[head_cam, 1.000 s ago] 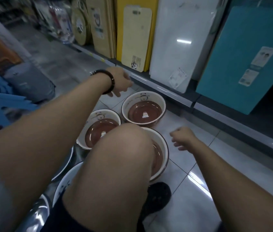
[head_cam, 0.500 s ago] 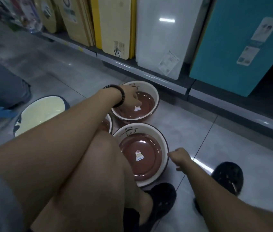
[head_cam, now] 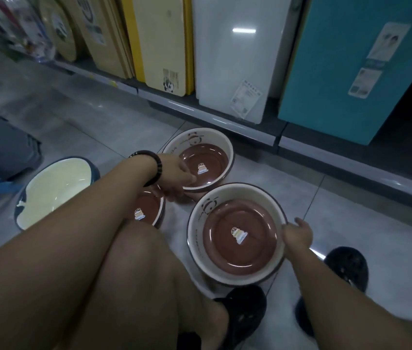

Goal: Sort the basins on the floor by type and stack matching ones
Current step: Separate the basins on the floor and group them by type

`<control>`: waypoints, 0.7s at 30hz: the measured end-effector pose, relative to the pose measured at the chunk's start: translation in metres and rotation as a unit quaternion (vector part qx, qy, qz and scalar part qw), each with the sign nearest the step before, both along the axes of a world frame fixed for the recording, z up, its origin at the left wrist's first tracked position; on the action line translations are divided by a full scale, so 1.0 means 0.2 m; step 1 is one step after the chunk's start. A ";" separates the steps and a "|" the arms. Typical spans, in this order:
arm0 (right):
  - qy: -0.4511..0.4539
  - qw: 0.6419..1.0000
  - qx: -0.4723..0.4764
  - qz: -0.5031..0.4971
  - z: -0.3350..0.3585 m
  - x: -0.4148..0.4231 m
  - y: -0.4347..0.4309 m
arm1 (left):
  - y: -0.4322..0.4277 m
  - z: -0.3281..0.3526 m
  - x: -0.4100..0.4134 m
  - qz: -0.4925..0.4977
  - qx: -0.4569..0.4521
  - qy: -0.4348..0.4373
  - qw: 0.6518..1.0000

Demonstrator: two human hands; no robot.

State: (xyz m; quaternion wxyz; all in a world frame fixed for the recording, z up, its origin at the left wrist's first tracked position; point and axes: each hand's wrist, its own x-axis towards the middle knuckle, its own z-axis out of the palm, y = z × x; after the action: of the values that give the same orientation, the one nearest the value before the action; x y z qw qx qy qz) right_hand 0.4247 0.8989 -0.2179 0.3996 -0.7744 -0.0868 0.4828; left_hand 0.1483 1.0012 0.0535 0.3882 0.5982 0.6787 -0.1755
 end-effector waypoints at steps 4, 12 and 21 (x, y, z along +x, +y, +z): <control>0.017 0.998 -0.055 -0.006 -0.08 0.23 -0.08 | -0.04 0.01 0.05 -0.009 -0.002 -0.014 1.000; 0.224 0.964 -0.145 0.018 -0.03 -0.02 -0.35 | -0.17 0.01 0.15 -0.013 -0.046 0.020 0.999; 0.238 0.961 -0.114 -0.082 -0.05 0.02 -0.26 | 0.04 -0.12 0.09 -0.148 0.002 0.184 0.972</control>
State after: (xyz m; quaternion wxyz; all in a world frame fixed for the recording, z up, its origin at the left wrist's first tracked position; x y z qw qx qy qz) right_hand 0.4292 0.8478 -0.2285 0.3556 -0.6824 0.1298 0.6254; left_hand 0.1660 1.0085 0.0288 0.2255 0.6504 0.6425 -0.3366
